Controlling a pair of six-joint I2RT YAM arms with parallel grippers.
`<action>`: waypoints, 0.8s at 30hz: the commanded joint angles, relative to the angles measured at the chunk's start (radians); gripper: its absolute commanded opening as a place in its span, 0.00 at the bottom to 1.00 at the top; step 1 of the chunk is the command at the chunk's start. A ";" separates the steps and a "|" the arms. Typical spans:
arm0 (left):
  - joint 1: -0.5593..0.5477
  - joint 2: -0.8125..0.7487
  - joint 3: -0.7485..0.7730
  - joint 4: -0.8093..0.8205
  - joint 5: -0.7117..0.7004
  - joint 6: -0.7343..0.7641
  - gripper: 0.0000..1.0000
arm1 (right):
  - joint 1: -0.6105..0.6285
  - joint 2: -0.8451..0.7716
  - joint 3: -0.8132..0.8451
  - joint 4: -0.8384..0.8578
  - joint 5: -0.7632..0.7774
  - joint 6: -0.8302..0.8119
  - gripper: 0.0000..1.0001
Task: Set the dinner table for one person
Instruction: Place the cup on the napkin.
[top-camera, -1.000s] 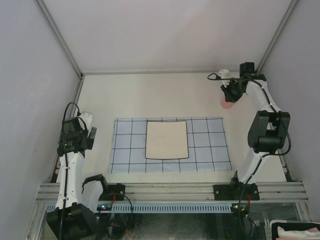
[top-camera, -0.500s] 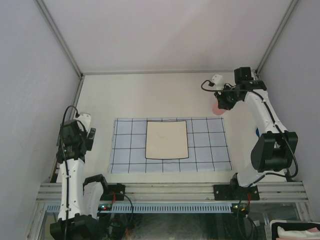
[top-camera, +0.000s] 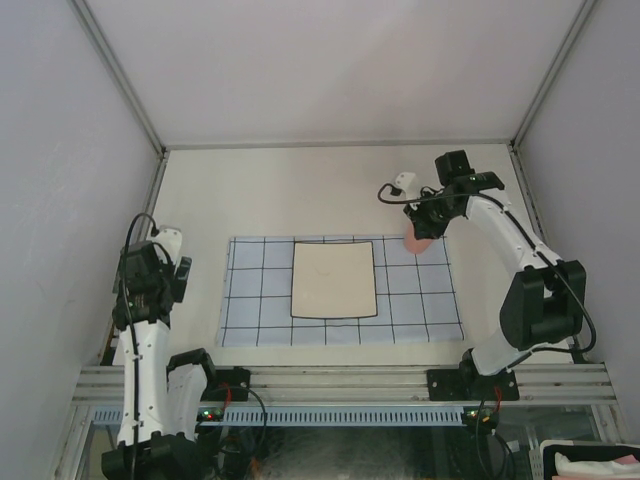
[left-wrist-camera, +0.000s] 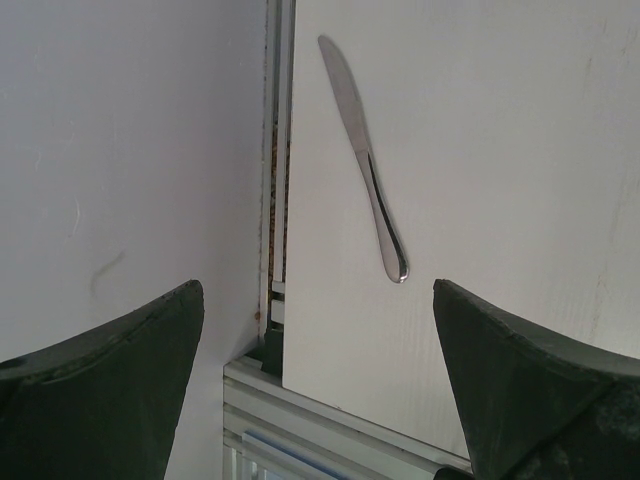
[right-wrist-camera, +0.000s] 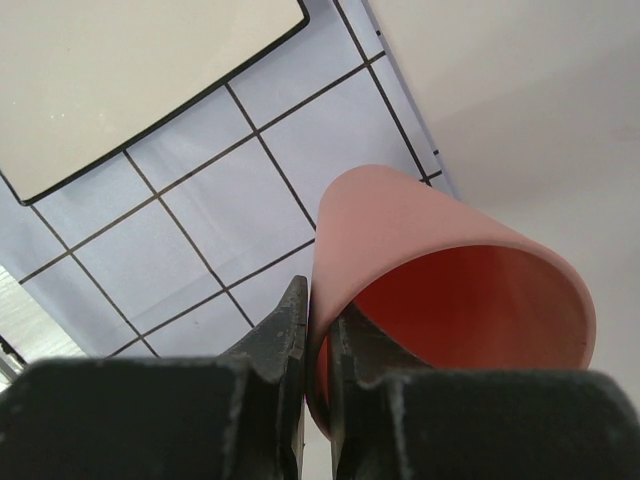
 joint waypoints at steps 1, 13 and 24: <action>0.007 -0.028 -0.029 0.006 0.001 0.018 1.00 | 0.030 0.037 0.013 0.062 0.011 0.026 0.00; 0.007 -0.054 -0.052 0.015 -0.028 0.050 1.00 | 0.074 0.143 0.017 0.114 0.026 0.026 0.00; 0.007 -0.021 -0.044 0.026 -0.017 0.046 1.00 | 0.087 0.179 0.017 0.122 0.002 0.045 0.11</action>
